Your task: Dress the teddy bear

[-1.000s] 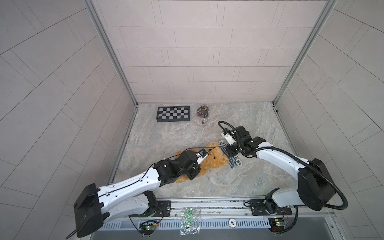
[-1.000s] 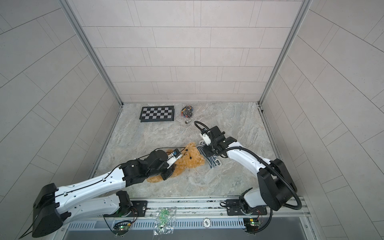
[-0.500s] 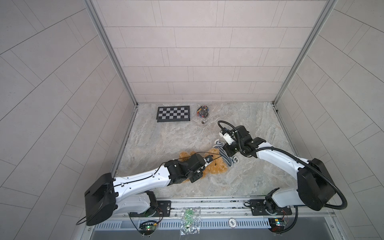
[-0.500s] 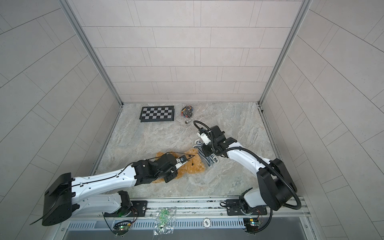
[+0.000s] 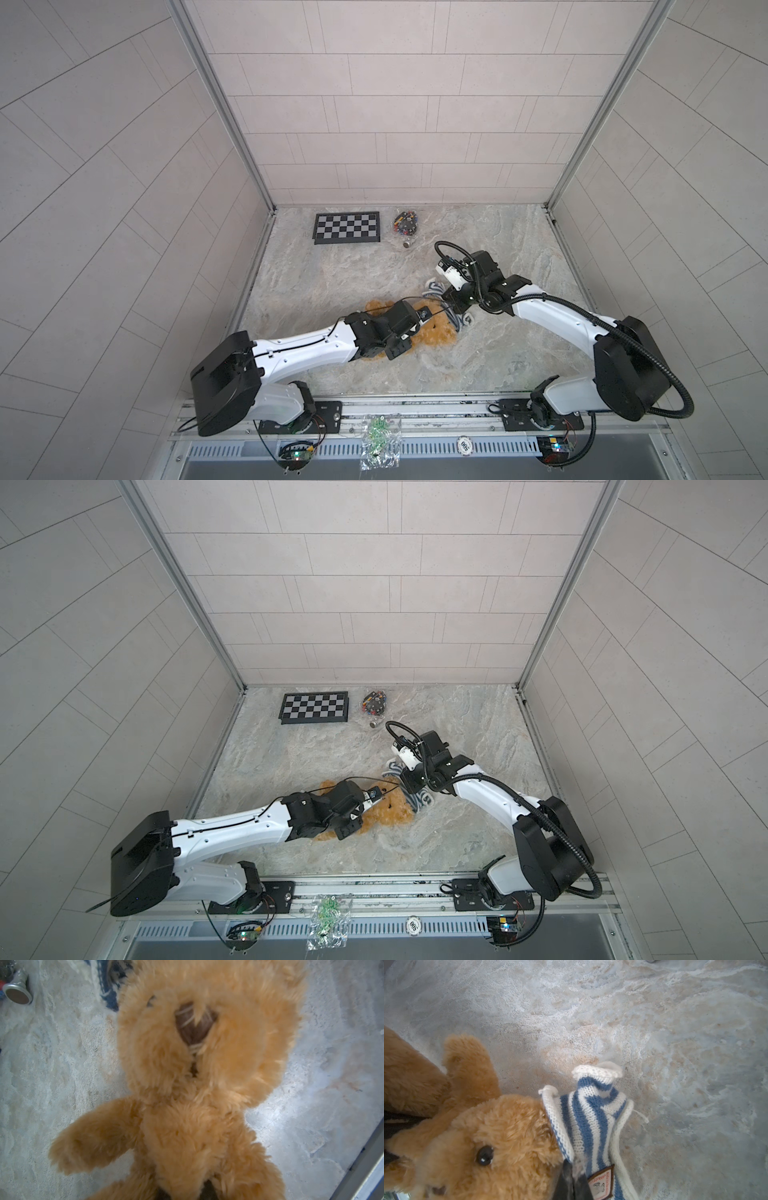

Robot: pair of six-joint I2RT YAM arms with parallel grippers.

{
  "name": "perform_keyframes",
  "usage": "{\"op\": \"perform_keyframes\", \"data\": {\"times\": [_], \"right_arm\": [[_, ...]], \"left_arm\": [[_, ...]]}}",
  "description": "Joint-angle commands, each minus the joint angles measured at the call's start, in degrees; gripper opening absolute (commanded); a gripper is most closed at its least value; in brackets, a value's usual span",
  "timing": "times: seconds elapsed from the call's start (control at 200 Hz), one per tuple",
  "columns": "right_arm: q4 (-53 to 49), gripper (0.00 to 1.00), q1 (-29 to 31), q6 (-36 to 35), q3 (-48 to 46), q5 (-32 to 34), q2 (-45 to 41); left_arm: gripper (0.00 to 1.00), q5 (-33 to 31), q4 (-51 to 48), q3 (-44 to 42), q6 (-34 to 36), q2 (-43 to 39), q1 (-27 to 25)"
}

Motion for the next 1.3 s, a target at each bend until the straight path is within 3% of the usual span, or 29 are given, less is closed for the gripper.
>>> {"op": "perform_keyframes", "data": {"times": [0.0, 0.491, 0.866, 1.081, 1.297], "right_arm": [[0.6, 0.00, 0.0, -1.5, -0.2, -1.8, 0.8], [-0.2, 0.00, 0.7, -0.5, 0.8, -2.0, 1.7], [2.6, 0.00, 0.7, 5.9, 2.1, -6.6, 3.0], [7.0, 0.00, 0.6, 12.3, 1.4, -9.4, 2.4], [12.0, 0.00, 0.7, 18.4, 1.1, -10.9, 2.3]], "left_arm": [[0.00, -1.0, 1.3, 2.2, -2.1, 0.4, 1.6], [0.00, -9.1, 7.1, 2.2, -12.7, 4.3, 1.7], [0.00, -14.1, 12.7, 3.0, -14.1, 8.1, -1.5], [0.00, -10.7, 16.5, 1.3, -12.7, 6.1, -1.6], [0.00, -1.5, 23.5, -3.8, -13.6, 2.0, -1.5]]}}
